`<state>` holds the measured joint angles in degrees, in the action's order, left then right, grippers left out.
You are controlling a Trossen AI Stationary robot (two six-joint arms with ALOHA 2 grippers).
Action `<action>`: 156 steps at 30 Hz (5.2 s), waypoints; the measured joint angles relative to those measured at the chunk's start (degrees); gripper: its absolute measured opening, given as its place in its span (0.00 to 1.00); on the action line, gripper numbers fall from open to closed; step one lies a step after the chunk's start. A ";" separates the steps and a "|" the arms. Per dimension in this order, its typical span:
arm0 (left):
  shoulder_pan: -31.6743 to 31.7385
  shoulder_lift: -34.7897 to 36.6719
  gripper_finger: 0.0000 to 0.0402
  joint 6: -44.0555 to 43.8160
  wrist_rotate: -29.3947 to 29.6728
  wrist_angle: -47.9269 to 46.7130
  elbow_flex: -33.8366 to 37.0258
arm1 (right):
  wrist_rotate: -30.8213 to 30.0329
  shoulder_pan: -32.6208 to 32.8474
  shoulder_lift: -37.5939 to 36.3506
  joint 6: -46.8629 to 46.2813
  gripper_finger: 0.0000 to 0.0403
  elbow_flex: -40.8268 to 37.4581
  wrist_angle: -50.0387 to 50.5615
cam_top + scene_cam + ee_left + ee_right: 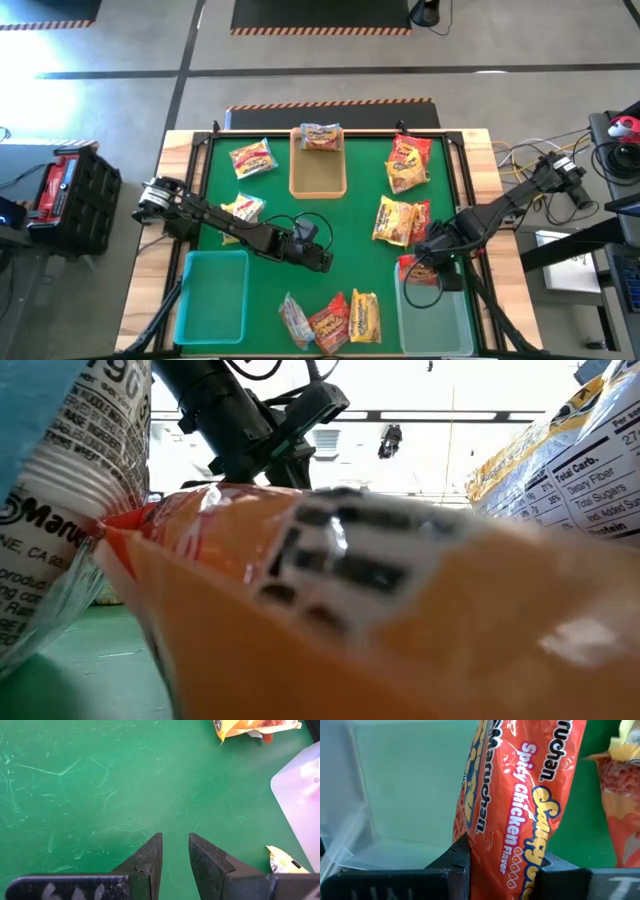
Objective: Sort Maruchan noodles
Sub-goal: Put the orange noodle pack into the transparent bin, then put the yellow noodle pack into the blue bin
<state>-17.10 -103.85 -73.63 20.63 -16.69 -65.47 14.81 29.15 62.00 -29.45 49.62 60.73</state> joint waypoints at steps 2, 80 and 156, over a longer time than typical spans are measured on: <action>0.00 0.00 0.19 0.00 -0.03 -0.02 0.00 | -0.01 0.00 0.06 -0.06 0.20 -1.04 -0.14; -12.01 -3.00 0.53 -2.29 -5.31 19.13 -8.09 | -5.17 5.04 16.40 -8.29 0.37 11.09 -33.66; -15.17 -34.74 0.30 -27.52 10.21 -23.93 -53.02 | -17.83 6.95 33.75 2.64 0.36 11.05 -42.94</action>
<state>-32.27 -138.59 -101.14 30.84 -40.62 -118.49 -3.03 36.10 95.74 -26.80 60.67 17.79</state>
